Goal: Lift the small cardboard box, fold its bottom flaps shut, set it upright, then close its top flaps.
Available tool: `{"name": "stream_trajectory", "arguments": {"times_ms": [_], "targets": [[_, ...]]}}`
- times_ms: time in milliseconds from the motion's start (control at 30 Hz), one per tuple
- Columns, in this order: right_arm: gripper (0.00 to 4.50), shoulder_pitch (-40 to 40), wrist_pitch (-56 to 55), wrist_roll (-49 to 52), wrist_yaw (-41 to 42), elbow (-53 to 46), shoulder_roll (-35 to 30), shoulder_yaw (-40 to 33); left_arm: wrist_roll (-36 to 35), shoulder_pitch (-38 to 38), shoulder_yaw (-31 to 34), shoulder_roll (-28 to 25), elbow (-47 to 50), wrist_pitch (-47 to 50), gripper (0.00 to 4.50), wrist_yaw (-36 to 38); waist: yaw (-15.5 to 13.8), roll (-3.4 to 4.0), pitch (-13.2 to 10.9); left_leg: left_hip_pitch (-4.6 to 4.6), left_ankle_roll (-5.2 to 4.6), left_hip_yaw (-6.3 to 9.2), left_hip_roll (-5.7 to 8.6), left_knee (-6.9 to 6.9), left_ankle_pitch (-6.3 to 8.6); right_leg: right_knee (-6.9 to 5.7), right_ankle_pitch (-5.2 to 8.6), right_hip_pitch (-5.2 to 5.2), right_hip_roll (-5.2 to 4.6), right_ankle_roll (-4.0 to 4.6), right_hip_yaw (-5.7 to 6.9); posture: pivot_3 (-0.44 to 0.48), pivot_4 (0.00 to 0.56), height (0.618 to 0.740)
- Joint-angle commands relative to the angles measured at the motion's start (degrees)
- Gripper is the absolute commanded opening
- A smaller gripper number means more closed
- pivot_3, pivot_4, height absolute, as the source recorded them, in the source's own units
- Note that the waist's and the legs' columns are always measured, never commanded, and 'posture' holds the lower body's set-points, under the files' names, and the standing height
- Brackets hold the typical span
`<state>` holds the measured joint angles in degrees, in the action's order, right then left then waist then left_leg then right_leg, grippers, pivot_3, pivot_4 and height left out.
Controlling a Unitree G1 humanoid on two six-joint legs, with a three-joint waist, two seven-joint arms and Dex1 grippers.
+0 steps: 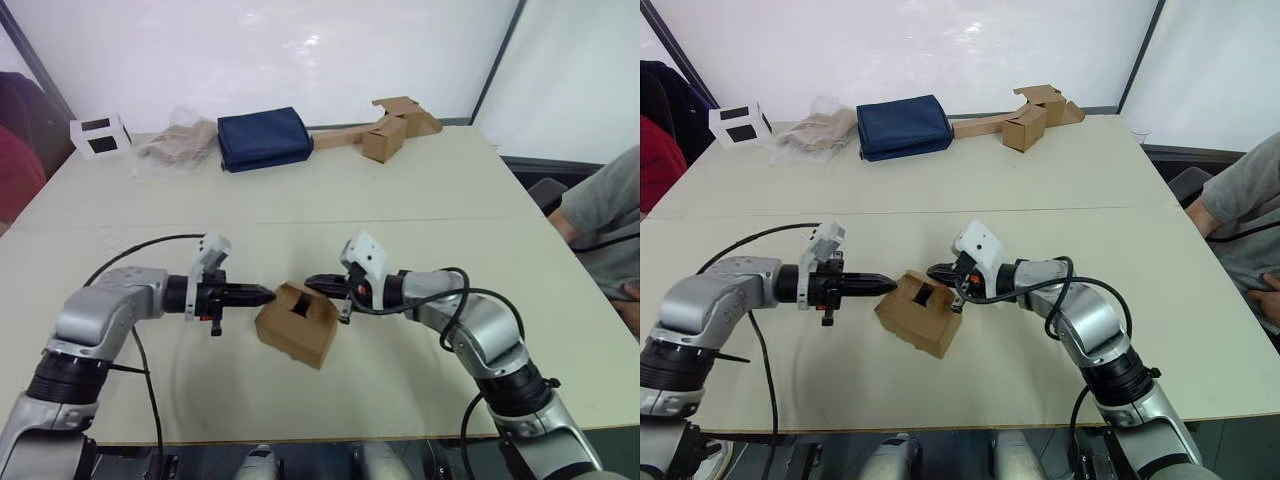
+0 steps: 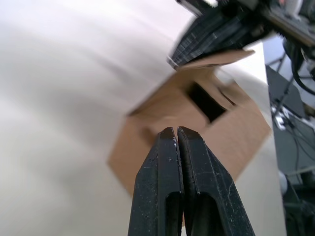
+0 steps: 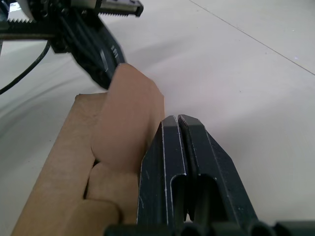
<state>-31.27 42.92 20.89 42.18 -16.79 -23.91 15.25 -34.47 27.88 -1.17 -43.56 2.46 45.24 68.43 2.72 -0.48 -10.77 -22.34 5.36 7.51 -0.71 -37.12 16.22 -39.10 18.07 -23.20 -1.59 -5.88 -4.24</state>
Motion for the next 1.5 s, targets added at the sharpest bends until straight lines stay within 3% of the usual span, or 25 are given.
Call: {"name": "stream_trajectory", "arguments": {"times_ms": [33, 500, 1067, 1267, 1500], "targets": [[0.00, -0.76, -1.71, -0.53, -0.80, -1.22, 0.59, -0.85, -0.60, -0.28, -0.16, -0.19, 2.68, -0.62, 0.08, 0.84, 0.00, 0.00, 0.00, 0.00, 0.00, 0.00, 0.00, 0.00, 0.00, 0.00, 0.00, 0.00, 0.00, 0.00, 0.00, 0.000, 0.150, 0.740], [0.00, -1.17, -3.58, -0.86, 0.29, -0.18, -1.48, -3.15, 0.62, -4.53, -2.09, -1.04, 6.31, -1.28, 0.08, 0.22, -0.06, 0.00, 0.00, 0.00, 0.00, -0.01, 0.00, 0.00, 0.00, 0.01, 0.00, 0.00, -0.01, 0.00, 0.00, 0.000, 0.150, 0.740], [0.00, 2.85, 0.74, 0.11, 0.95, -7.74, -1.44, 2.76, 0.37, -4.47, -2.37, -0.97, 5.69, -1.04, 0.08, -0.03, -0.08, 0.00, 0.00, 0.00, 0.00, 0.00, 0.00, 0.00, 0.00, 0.01, 0.00, 0.02, 0.00, 0.00, 0.00, 0.000, 0.150, 0.740], [0.00, 2.89, 0.04, -0.75, 0.97, -7.29, -2.19, 3.20, -3.57, 1.87, 2.91, -0.39, 0.23, 0.73, 0.08, 0.15, -0.14, -0.01, 0.00, 0.00, 0.00, 0.01, 0.00, 0.00, 0.00, 0.01, 0.00, 0.02, 0.00, 0.00, 0.01, 0.000, 0.150, 0.740], [0.00, 2.78, -0.47, -1.22, 0.86, -7.24, -2.06, 3.33, 3.12, 7.21, -3.95, 2.08, -4.53, -5.14, 0.08, 1.72, -0.12, -0.02, 0.00, -0.02, 0.00, 0.01, 0.01, 0.00, 0.00, 0.03, 0.00, 0.01, 0.00, 0.00, 0.02, 0.000, 0.150, 0.740]]}}
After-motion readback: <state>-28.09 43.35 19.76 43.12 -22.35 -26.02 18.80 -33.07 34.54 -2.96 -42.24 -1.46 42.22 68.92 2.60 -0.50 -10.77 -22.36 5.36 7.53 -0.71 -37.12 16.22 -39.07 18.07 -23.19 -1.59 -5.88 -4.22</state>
